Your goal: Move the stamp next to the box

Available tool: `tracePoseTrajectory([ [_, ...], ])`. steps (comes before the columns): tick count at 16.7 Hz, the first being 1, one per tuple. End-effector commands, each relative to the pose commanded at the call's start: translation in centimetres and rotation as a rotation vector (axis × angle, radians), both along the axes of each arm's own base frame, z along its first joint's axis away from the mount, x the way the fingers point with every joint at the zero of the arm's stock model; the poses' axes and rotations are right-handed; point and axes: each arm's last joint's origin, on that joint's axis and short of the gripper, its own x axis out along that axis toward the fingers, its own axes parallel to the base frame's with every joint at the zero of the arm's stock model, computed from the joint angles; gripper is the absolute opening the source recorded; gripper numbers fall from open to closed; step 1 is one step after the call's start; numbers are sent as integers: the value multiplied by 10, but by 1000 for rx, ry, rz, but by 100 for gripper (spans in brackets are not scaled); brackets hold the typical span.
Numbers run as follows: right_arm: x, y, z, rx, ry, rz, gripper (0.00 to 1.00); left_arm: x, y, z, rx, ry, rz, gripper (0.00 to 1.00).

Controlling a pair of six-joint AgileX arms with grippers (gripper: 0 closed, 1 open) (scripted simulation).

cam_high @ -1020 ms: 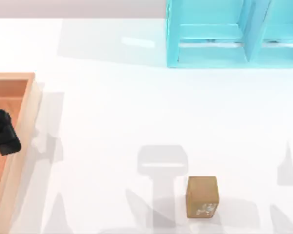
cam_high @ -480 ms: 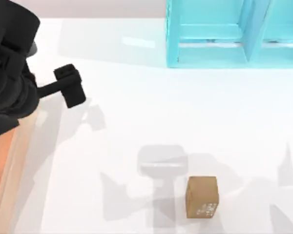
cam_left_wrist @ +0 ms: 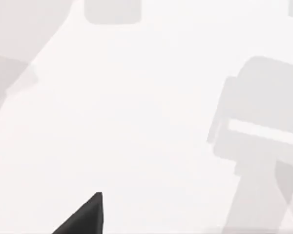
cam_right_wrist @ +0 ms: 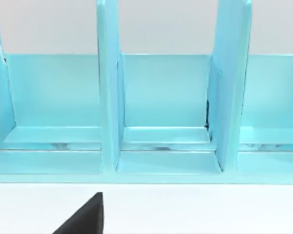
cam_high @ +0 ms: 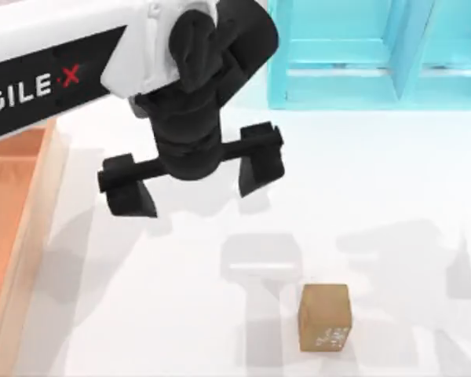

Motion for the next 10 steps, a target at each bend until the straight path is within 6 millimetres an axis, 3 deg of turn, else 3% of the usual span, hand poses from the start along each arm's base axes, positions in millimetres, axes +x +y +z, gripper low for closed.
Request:
tracePoseTrajectory([
  [5,0,0,0,0,0,0,100,-24,-76,-8,36,90,-111,100],
  [10,0,0,0,0,0,0,100,-60,-125,-7,41,131,-221,100],
])
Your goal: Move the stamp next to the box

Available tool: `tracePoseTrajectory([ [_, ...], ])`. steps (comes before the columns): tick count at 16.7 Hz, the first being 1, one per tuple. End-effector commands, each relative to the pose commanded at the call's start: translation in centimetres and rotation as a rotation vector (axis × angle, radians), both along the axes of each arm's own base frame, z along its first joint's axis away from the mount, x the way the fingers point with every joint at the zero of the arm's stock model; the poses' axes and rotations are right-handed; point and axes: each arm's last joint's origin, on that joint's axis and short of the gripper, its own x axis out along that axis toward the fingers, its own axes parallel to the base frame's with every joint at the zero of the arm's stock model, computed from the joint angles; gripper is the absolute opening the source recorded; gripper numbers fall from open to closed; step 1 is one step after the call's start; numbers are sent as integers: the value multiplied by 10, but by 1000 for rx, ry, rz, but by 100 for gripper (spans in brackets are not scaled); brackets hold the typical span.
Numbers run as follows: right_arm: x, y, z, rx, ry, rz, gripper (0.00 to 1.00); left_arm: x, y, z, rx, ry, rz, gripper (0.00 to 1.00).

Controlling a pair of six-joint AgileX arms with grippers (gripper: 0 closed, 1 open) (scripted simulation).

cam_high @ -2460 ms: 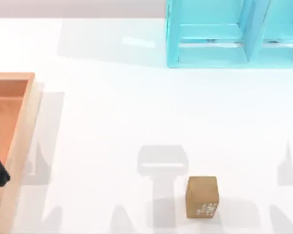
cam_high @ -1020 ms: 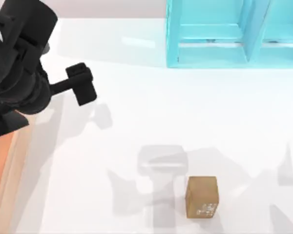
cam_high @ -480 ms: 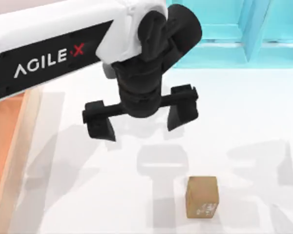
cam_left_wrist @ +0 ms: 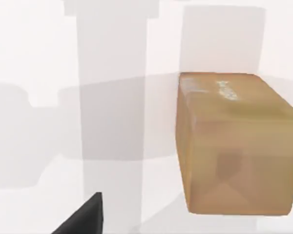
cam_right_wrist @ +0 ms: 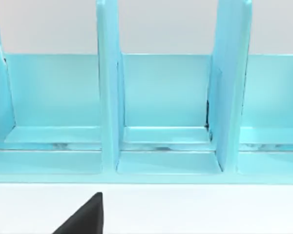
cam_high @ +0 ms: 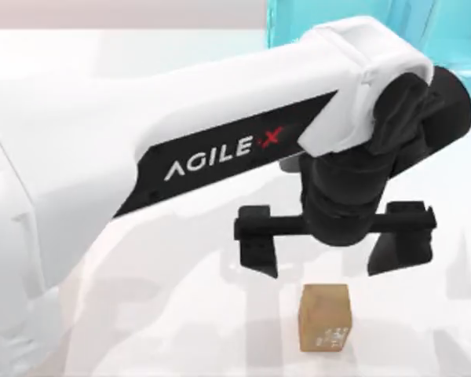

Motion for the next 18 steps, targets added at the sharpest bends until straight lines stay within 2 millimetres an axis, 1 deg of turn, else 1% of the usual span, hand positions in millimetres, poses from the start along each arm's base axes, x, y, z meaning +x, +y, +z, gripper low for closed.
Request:
tracePoseTrajectory([
  [3,0,0,0,0,0,0,100,-9,-9,1,-1,8,-27,100],
  [8,0,0,0,0,0,0,100,-8,-8,2,-3,6,-23,100],
  [10,0,0,0,0,0,0,100,-8,-8,-4,-1,7,-26,100],
  [12,0,0,0,0,0,0,100,-8,-10,-21,3,11,-27,100],
  [16,0,0,0,0,0,0,100,-7,-12,-70,-11,2,-27,100],
  [18,0,0,0,0,0,0,100,-8,-10,-91,-5,5,-27,100],
])
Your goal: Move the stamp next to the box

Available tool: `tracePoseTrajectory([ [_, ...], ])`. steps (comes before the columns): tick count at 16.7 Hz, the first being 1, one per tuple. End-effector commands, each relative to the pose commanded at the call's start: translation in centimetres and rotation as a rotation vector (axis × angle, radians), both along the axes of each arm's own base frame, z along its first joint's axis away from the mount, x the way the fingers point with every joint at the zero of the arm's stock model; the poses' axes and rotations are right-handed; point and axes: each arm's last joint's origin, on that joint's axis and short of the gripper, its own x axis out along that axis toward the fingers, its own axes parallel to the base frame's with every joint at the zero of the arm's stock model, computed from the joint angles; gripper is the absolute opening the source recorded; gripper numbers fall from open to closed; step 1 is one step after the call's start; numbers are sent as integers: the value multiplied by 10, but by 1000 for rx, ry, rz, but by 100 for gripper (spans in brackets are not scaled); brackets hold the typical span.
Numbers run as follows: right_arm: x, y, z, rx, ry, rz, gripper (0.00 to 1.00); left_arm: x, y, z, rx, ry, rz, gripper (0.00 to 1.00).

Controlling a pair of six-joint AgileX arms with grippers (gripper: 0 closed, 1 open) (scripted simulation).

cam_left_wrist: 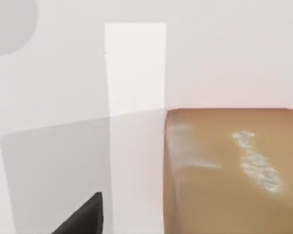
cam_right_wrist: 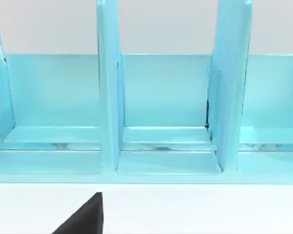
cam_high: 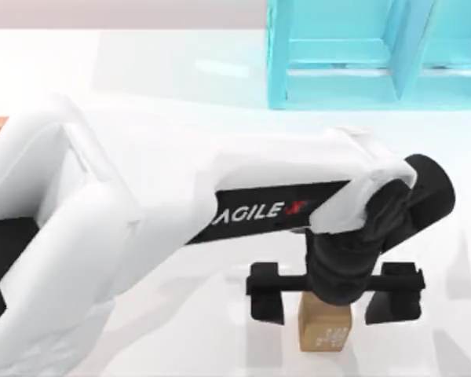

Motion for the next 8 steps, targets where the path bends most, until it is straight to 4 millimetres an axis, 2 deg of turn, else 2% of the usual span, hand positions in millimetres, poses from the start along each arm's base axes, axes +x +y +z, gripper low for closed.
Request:
tracePoseTrajectory([
  [2,0,0,0,0,0,0,100,-1,1,-9,4,3,0,100],
  [5,0,0,0,0,0,0,100,-1,1,-9,4,3,0,100],
  [8,0,0,0,0,0,0,100,-1,1,-9,4,3,0,77],
])
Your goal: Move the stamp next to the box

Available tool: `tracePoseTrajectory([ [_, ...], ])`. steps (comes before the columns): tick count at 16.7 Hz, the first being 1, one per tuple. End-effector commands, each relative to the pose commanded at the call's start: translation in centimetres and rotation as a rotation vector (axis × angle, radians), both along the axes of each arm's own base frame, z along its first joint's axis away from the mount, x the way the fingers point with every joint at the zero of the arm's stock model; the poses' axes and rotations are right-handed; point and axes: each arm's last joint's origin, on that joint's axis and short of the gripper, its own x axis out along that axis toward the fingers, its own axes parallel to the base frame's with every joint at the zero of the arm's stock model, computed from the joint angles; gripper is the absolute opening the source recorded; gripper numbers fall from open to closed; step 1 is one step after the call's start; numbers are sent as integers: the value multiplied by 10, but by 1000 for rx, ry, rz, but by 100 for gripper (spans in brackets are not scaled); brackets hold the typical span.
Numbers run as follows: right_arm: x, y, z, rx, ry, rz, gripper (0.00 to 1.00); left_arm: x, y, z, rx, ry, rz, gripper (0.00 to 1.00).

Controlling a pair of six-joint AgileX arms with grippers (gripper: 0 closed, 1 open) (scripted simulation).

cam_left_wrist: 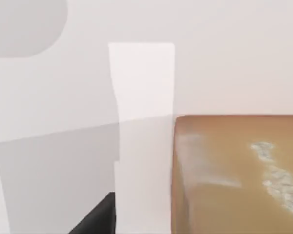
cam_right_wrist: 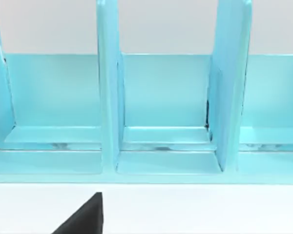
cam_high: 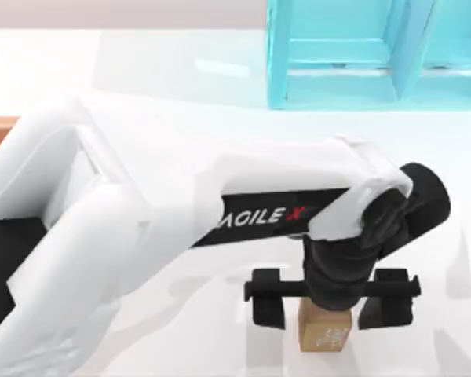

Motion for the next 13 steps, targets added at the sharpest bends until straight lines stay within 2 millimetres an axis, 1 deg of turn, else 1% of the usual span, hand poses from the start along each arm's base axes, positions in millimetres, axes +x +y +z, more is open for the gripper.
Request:
tracePoseTrajectory([
  [10,0,0,0,0,0,0,100,0,0,0,0,0,0,2],
  [11,0,0,0,0,0,0,100,0,0,0,0,0,0,0],
  [13,0,0,0,0,0,0,100,0,0,0,0,0,0,0],
])
